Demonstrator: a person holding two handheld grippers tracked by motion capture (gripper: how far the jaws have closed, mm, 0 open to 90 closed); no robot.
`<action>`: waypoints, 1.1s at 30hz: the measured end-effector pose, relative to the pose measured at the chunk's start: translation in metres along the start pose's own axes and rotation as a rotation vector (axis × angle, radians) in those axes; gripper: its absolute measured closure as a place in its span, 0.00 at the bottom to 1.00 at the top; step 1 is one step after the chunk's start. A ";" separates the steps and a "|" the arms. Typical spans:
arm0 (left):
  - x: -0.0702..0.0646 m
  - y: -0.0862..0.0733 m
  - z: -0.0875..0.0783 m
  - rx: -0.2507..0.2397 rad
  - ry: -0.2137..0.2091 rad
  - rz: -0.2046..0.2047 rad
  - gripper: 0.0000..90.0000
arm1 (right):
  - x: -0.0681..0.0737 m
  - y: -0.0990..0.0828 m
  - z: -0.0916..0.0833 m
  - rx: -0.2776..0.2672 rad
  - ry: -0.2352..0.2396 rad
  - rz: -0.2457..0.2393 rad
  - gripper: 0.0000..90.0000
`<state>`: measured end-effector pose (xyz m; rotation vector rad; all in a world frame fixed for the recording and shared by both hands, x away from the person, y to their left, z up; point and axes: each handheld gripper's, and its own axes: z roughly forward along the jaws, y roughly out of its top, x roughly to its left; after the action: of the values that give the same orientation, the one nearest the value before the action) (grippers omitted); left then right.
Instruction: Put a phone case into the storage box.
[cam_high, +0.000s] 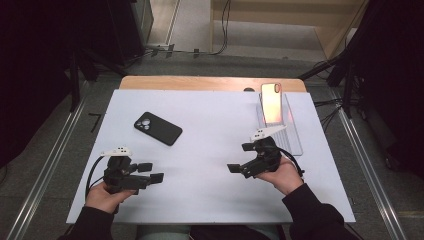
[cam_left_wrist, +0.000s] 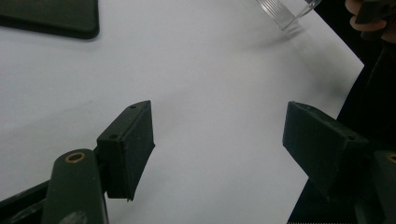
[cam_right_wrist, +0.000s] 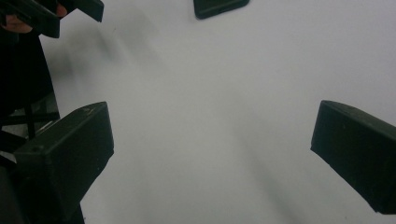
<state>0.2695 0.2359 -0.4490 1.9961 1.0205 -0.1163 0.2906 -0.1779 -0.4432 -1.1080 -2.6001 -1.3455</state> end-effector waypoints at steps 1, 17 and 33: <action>0.000 -0.001 -0.001 0.000 0.004 -0.003 0.28 | 0.000 0.002 0.001 0.000 0.001 -0.001 0.00; -0.001 -0.002 -0.003 0.003 0.016 0.009 0.28 | 0.000 0.037 0.028 0.010 0.000 -0.033 0.00; 0.000 -0.003 -0.001 0.007 0.033 0.031 0.28 | -0.008 0.068 0.065 0.017 -0.005 -0.038 0.00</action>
<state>0.2669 0.2380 -0.4504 2.0248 1.0109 -0.0704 0.3564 -0.1101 -0.4385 -1.0670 -2.6444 -1.3261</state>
